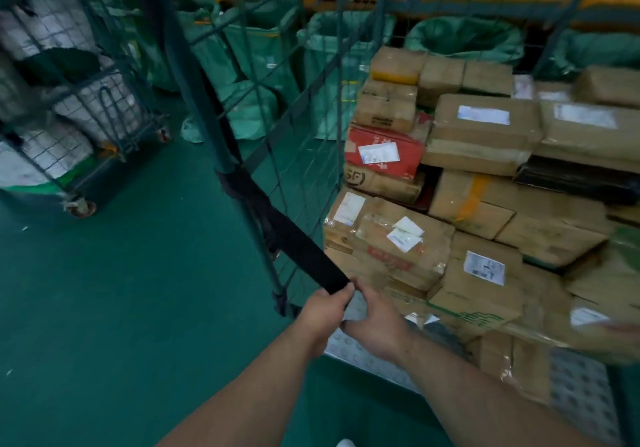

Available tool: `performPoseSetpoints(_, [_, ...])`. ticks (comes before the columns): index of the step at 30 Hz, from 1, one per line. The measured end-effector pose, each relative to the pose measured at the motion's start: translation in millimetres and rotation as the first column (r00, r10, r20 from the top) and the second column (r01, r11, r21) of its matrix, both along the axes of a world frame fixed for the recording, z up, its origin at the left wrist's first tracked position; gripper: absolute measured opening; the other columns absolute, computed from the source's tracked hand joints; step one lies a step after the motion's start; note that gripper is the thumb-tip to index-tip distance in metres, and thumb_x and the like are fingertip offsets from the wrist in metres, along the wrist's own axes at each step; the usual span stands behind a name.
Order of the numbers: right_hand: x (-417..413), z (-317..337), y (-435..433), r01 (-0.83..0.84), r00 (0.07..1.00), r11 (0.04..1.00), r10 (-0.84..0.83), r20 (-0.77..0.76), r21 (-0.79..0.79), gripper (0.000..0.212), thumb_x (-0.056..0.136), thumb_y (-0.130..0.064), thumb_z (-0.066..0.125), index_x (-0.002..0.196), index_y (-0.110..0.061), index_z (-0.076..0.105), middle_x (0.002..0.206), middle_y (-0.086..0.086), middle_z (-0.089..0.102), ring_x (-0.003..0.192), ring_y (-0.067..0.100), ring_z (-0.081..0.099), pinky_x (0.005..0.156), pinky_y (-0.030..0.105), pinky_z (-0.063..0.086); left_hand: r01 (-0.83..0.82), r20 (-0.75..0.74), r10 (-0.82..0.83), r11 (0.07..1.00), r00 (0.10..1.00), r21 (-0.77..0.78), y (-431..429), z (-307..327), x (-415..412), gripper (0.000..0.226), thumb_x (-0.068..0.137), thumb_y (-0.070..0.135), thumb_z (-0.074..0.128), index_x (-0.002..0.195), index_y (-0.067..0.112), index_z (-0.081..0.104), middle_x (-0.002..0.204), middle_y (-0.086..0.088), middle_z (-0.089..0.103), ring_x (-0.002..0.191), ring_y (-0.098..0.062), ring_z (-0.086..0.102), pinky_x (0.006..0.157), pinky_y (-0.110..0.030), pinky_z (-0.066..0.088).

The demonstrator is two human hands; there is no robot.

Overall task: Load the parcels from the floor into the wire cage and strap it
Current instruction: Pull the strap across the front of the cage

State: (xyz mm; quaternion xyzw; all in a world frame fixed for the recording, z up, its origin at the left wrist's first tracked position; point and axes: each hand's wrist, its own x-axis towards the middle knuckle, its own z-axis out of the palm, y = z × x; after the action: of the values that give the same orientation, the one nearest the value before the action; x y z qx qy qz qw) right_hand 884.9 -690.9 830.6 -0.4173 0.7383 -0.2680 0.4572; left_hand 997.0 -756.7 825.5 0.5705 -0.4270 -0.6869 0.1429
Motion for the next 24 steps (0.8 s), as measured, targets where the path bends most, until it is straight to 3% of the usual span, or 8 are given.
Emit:
performPoseSetpoints(2, [-14,-1,14,0.074,0.997,0.997,-0.075,-0.029,-0.024,0.069,0.071,-0.038,0.074,0.134,-0.05,0.05,0.124,-0.006,0.061,0.109,0.017,0.063,0.082,0.028,0.057,0.009,-0.019,-0.008,0.999,1.0,0.04,13,-8,-25,0.033,0.1,0.042,0.061,0.127,0.026,0.069,0.126,0.001,0.072,0.116,-0.016,0.066,0.103,-0.039,0.052])
performPoseSetpoints(5, [-55,5,49,0.213,0.974,0.977,-0.214,-0.074,-0.022,0.056,0.076,-0.021,0.074,0.127,-0.034,0.056,0.12,-0.004,0.058,0.108,0.017,0.06,0.069,0.019,0.05,0.064,-0.049,-0.059,0.991,0.997,0.121,41,-6,-75,0.036,0.102,0.043,0.058,0.123,0.016,0.07,0.117,-0.01,0.074,0.104,-0.027,0.069,0.085,-0.05,0.057])
performPoseSetpoints(7, [-88,7,80,0.31,0.948,0.951,-0.309,-0.077,0.001,0.058,0.073,-0.027,0.074,0.127,-0.032,0.056,0.119,-0.006,0.059,0.105,0.016,0.062,0.066,0.023,0.053,0.101,-0.068,-0.092,0.983,0.993,0.152,67,1,-113,0.034,0.102,0.043,0.06,0.115,0.015,0.074,0.114,-0.011,0.075,0.102,-0.027,0.069,0.078,-0.043,0.058])
performPoseSetpoints(10, [-133,7,133,0.413,0.904,0.91,-0.405,-0.136,0.039,0.064,0.067,-0.048,0.07,0.129,-0.039,0.054,0.12,-0.01,0.061,0.107,0.013,0.063,0.084,0.032,0.057,0.103,-0.177,-0.057,0.96,0.983,0.259,113,14,-169,0.029,0.104,0.035,0.059,0.112,0.012,0.076,0.114,-0.01,0.075,0.109,-0.025,0.068,0.098,-0.042,0.055])
performPoseSetpoints(12, [-157,9,165,0.47,0.876,0.881,-0.459,-0.146,0.05,0.06,0.067,-0.047,0.068,0.126,-0.043,0.055,0.116,-0.009,0.063,0.101,0.013,0.065,0.079,0.028,0.056,0.098,-0.261,-0.005,0.934,0.965,0.343,143,21,-202,0.024,0.103,0.027,0.059,0.11,0.01,0.075,0.112,-0.015,0.076,0.11,-0.031,0.069,0.104,-0.047,0.052])
performPoseSetpoints(15, [-194,17,216,0.525,0.835,0.85,-0.501,-0.226,0.056,0.054,0.073,-0.039,0.064,0.127,-0.043,0.058,0.115,-0.007,0.065,0.104,0.015,0.064,0.069,0.021,0.046,0.088,-0.292,0.057,0.883,0.955,0.462,190,25,-253,0.018,0.097,0.024,0.062,0.104,0.011,0.073,0.106,-0.018,0.075,0.104,-0.035,0.069,0.099,-0.046,0.055])
performPoseSetpoints(19, [-242,28,282,0.546,0.817,0.837,-0.52,-0.25,0.046,0.054,0.074,-0.054,0.05,0.128,-0.048,0.058,0.123,-0.007,0.066,0.111,0.019,0.063,0.095,0.032,0.052,0.006,-0.282,0.148,0.878,0.948,0.479,241,29,-310,0.014,0.099,0.018,0.054,0.097,0.014,0.067,0.094,-0.017,0.071,0.085,-0.034,0.065,0.084,-0.044,0.056])
performPoseSetpoints(24, [-307,36,359,0.666,0.745,0.745,-0.663,-0.07,0.032,0.044,0.093,-0.04,0.063,0.134,-0.028,0.055,0.123,-0.005,0.06,0.101,0.014,0.063,0.074,0.024,0.054,-0.211,-0.226,0.336,0.871,0.914,0.444,229,20,-347,0.025,0.107,0.008,0.029,0.109,0.012,0.053,0.116,-0.019,0.063,0.105,-0.035,0.064,0.095,-0.051,0.052])
